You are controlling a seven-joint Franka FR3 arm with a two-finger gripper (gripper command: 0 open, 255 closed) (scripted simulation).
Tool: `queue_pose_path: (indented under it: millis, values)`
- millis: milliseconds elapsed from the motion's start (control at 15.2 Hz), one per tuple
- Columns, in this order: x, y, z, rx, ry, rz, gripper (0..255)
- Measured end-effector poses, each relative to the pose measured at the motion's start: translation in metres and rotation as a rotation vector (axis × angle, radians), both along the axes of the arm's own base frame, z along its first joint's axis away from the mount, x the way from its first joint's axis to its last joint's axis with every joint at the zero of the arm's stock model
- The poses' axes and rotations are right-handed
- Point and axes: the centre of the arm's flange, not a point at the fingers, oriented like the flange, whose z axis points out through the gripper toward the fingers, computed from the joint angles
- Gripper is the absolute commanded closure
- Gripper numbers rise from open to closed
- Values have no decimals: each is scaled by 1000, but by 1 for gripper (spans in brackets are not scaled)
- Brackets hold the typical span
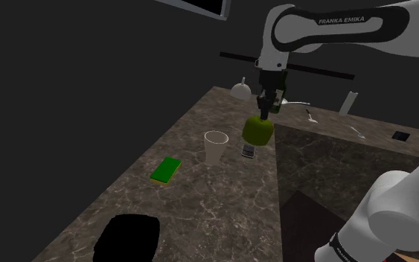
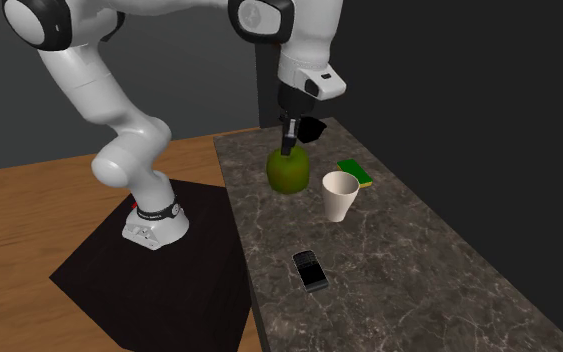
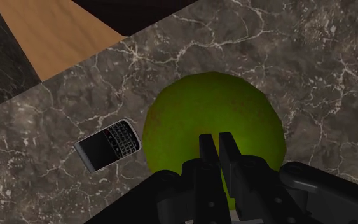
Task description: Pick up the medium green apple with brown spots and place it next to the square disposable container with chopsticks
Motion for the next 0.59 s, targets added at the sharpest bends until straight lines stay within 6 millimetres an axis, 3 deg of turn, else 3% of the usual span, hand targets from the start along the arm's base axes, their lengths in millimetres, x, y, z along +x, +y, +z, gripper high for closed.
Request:
queue_pose_path:
  millis: [198, 594]
  values:
    - [-3, 5, 12, 0, 0, 0, 255]
    - [-27, 72, 15, 0, 0, 1, 255]
